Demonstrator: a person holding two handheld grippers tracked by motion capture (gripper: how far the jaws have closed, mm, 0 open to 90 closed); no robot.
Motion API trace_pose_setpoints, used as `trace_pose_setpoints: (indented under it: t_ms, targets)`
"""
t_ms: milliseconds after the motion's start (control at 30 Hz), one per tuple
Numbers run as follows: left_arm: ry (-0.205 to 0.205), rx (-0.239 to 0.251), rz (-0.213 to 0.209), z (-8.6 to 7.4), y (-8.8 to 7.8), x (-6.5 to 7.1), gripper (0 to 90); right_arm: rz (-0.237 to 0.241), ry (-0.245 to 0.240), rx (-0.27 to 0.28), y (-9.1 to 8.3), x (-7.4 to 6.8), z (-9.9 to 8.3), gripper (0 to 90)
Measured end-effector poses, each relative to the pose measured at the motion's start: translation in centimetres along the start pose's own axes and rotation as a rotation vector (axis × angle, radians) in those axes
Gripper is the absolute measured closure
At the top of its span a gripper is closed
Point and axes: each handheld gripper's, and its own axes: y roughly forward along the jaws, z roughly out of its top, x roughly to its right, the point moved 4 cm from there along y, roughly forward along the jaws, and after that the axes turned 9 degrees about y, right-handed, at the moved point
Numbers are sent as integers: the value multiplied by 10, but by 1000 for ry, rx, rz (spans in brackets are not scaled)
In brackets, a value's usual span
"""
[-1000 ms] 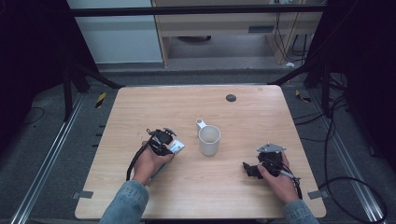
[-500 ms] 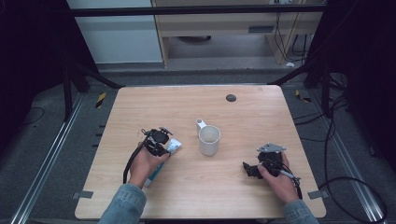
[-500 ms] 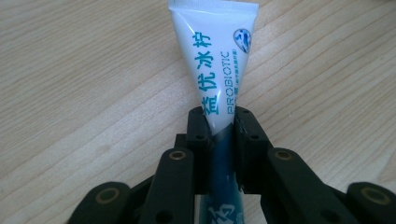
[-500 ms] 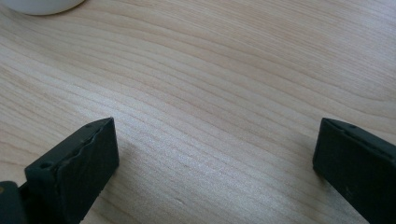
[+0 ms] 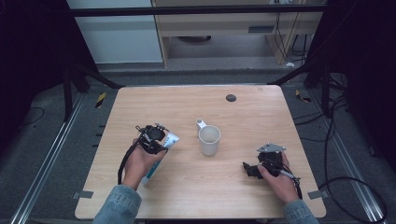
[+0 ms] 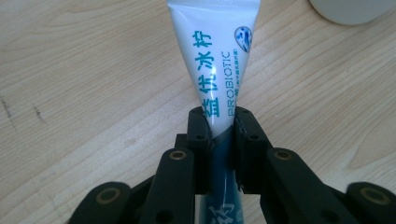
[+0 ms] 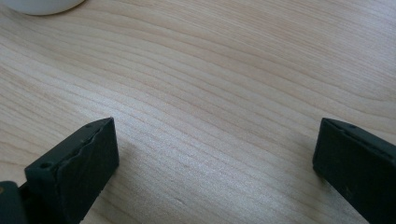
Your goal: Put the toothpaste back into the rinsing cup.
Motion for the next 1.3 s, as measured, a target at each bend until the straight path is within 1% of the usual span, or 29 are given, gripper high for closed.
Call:
trace_pose_setpoints:
  t_ms: [200,267,400,567,600,667,733,867,900,1067,1167,1300]
  targets:
    - [-11,29,4,3,-6,-1,783,0,0,0,0,0,0,5]
    - [-10,42,2,5,-10,-1,783,-1,0,0,0,0,0,5]
    - [-4,66,16,10,-17,0,783,0,0,0,0,0,0,5]
    - [-11,95,15,16,-23,0,782,0,0,0,0,0,0,5]
    - [-15,109,11,18,-24,0,782,0,0,0,0,0,0,5]
    - [-19,119,8,21,-26,0,782,0,0,0,0,0,0,5]
    - [-16,124,12,26,-27,2,783,0,0,0,0,0,0,5]
    - [-4,164,2,36,-32,11,783,1,-1,0,0,0,0,5]
    - [-1,162,3,37,-33,11,783,1,-1,0,0,0,0,5]
    - [-10,198,1,46,-36,14,783,0,-1,1,0,0,0,5]
    - [-10,207,0,49,-37,14,783,0,-1,1,0,0,0,5]
    - [-12,226,-18,54,-41,17,783,1,-1,1,0,0,0,5]
